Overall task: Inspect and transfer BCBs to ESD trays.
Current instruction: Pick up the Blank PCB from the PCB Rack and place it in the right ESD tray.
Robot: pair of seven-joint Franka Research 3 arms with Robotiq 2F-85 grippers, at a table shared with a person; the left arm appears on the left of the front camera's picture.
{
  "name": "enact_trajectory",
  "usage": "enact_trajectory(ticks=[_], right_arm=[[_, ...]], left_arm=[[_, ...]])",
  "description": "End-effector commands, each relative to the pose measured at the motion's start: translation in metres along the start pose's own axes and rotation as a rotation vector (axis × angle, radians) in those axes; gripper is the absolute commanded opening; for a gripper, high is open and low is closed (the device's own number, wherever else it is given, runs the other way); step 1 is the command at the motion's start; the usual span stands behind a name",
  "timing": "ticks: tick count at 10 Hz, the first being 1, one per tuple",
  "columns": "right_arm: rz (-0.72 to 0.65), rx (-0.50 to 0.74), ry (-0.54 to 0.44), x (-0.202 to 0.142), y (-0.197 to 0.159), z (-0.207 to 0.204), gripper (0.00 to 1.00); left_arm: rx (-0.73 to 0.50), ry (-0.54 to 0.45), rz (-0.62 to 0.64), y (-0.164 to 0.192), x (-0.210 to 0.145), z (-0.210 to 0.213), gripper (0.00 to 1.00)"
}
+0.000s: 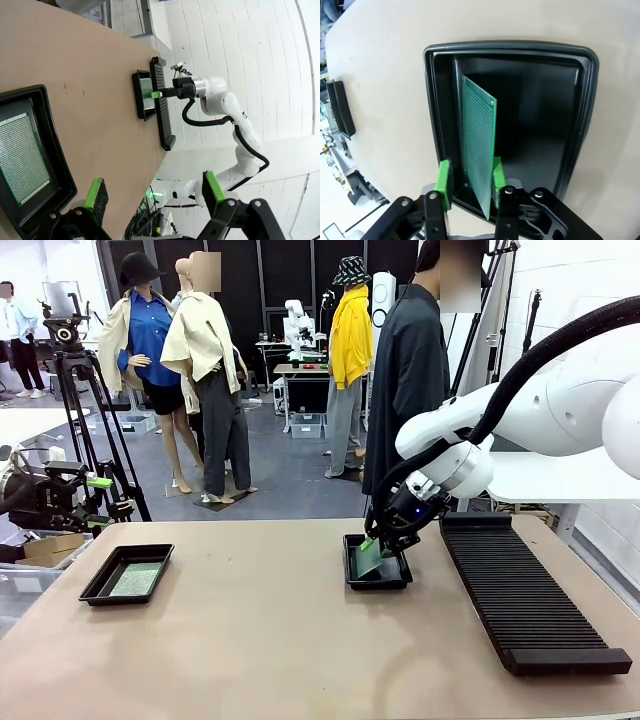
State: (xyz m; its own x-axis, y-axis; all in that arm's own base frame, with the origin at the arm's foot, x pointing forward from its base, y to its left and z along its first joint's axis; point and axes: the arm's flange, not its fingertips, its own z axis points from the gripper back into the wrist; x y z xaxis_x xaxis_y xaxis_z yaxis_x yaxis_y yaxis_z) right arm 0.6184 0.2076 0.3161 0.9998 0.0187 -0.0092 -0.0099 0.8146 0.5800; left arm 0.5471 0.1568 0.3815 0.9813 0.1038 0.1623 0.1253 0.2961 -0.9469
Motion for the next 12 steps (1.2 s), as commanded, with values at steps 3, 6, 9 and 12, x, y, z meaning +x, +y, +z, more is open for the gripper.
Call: enact_trajectory(ticks=[3,6,9,12], right_arm=[[0.007,-0.153,-0.033,-0.008,0.011,0.027,0.90],[0.006,-0.261,-0.046,-0.014,0.017,0.036,1.00],[-0.009,-0.305,-0.075,-0.014,0.018,0.036,1.00],[0.017,-0.267,-0.046,-0.010,0.017,0.038,1.00]], left_arm=[[0.008,-0.007,0.004,-0.002,0.001,-0.001,1.00],[0.008,-0.007,0.004,-0.002,0.001,-0.001,1.00],[0.008,-0.007,0.004,-0.002,0.001,-0.001,1.00],[0.008,-0.007,0.004,-0.002,0.001,-0.001,1.00]])
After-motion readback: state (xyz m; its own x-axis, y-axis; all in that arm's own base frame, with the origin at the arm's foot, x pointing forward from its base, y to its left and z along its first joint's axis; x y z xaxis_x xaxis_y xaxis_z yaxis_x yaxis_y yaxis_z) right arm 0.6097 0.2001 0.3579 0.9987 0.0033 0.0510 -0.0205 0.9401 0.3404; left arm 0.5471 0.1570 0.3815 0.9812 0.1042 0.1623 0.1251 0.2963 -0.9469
